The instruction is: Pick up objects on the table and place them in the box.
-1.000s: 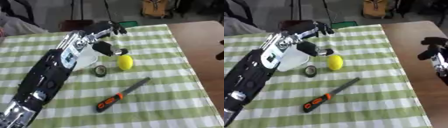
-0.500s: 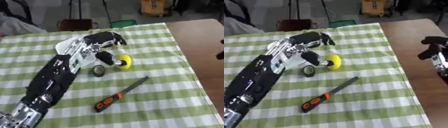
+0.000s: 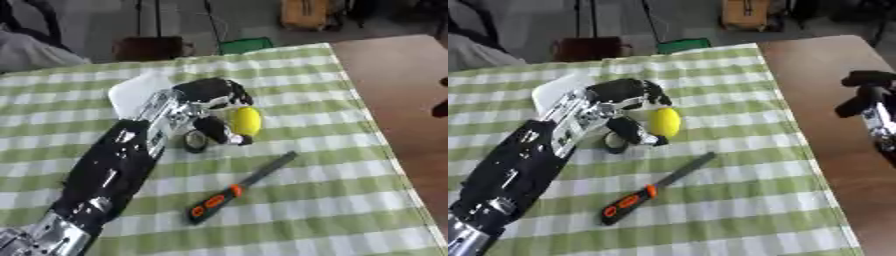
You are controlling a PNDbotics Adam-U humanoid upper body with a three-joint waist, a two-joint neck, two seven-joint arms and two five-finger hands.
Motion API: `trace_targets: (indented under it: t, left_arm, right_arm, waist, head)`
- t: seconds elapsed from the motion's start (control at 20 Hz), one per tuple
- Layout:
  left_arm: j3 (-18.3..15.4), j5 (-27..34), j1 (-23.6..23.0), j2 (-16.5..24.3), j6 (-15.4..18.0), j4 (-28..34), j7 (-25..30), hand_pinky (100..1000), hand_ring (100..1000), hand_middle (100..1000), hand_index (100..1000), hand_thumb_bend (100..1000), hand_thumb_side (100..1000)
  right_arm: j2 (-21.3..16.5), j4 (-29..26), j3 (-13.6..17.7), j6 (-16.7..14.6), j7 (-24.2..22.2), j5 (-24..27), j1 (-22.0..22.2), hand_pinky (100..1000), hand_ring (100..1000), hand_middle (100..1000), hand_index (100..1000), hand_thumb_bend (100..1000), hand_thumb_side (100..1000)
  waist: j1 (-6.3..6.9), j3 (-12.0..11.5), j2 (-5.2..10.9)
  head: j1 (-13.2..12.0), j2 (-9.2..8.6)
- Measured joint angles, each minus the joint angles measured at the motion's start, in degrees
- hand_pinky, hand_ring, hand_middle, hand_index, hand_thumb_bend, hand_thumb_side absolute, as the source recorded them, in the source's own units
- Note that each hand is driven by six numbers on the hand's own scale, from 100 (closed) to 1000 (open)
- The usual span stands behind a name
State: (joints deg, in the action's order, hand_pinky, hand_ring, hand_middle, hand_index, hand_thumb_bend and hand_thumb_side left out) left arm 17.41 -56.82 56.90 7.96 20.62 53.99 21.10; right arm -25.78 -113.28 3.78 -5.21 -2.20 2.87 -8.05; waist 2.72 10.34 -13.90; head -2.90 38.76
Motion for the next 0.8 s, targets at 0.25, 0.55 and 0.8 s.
trace_targets:
  t: [0.25, 0.55, 0.8]
  left_arm:
    - [0.0, -1.9, -0.4, -1.3, -0.1, 0.4, -2.7, 674, 753, 759, 861, 551, 586]
    - [0.0, -5.1, -0.9, -2.0, 0.0, -1.4, -5.1, 684, 745, 759, 864, 563, 563]
    - [-0.3, -9.0, -1.1, -2.1, -0.2, -2.9, -6.7, 663, 734, 750, 859, 527, 488]
  right_arm:
    - [0.0, 0.0, -0.2, 0.0, 0.0, 0.0, 0.0, 586, 561, 709, 788, 166, 615]
    - [0.0, 0.0, -0.3, 0.0, -0.1, 0.0, 0.0, 586, 560, 709, 788, 163, 617]
    - [0.0, 0.0, -0.3, 0.1, -0.2, 0.0, 0.0, 585, 560, 708, 788, 161, 617]
  waist:
    - [0.03, 0.3, -0.01]
    - [0.09, 0.6, -0.16]
    - [0.10, 0.7, -0.30]
  head:
    - [0.0, 0.00]
    - [0.0, -0.06]
    - [0.0, -0.21]
